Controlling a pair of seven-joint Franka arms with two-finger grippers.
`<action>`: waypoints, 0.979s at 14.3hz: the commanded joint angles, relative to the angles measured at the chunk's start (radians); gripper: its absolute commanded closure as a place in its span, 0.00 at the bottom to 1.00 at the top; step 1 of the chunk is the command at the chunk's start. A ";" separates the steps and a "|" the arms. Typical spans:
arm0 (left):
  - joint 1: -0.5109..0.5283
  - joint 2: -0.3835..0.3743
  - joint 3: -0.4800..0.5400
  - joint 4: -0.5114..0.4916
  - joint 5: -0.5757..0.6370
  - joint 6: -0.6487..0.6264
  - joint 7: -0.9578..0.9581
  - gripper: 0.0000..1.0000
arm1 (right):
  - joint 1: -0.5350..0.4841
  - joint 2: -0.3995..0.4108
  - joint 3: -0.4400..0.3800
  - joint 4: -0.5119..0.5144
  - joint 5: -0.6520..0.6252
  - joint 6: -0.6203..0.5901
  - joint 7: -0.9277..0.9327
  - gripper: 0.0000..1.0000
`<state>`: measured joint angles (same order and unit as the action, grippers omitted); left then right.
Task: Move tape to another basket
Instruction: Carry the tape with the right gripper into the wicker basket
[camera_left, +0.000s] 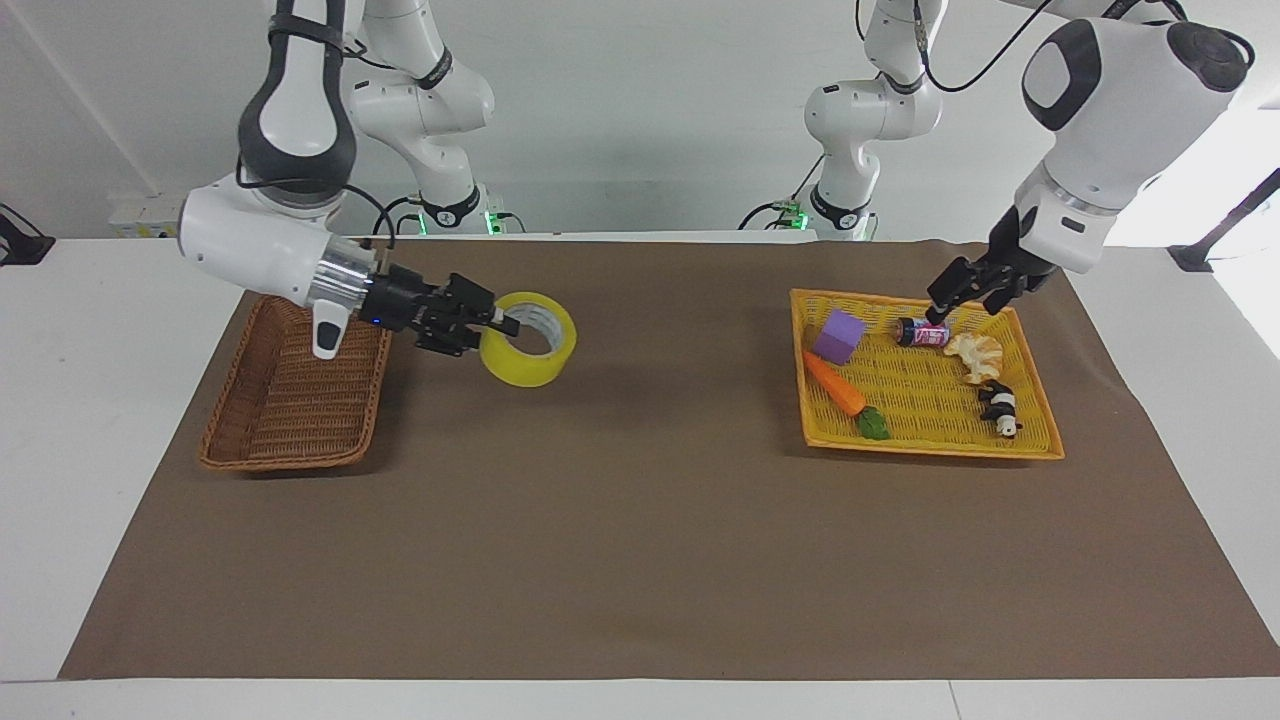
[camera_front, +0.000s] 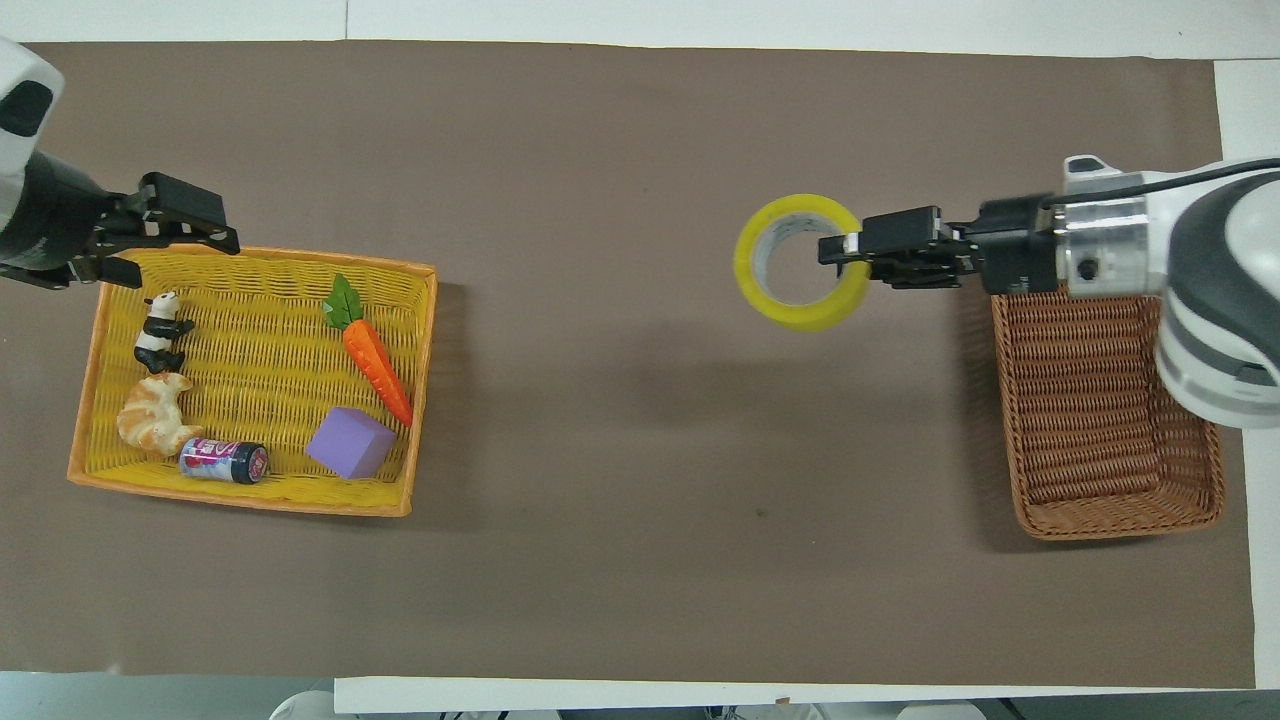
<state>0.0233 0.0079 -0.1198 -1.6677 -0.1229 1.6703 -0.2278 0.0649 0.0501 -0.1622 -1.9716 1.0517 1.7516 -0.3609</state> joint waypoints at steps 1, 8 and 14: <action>0.093 -0.011 -0.011 -0.010 0.041 -0.035 0.152 0.02 | -0.178 -0.021 0.012 0.007 -0.096 -0.157 -0.094 1.00; 0.144 -0.013 -0.012 -0.018 0.138 -0.044 0.303 0.01 | -0.505 -0.020 0.012 0.005 -0.352 -0.371 -0.346 1.00; 0.147 -0.019 -0.011 -0.021 0.138 -0.060 0.303 0.01 | -0.545 0.105 0.012 -0.019 -0.467 -0.295 -0.536 1.00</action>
<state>0.1570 0.0080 -0.1215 -1.6707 -0.0048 1.6224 0.0614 -0.4723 0.1171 -0.1655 -1.9834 0.5994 1.4250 -0.8512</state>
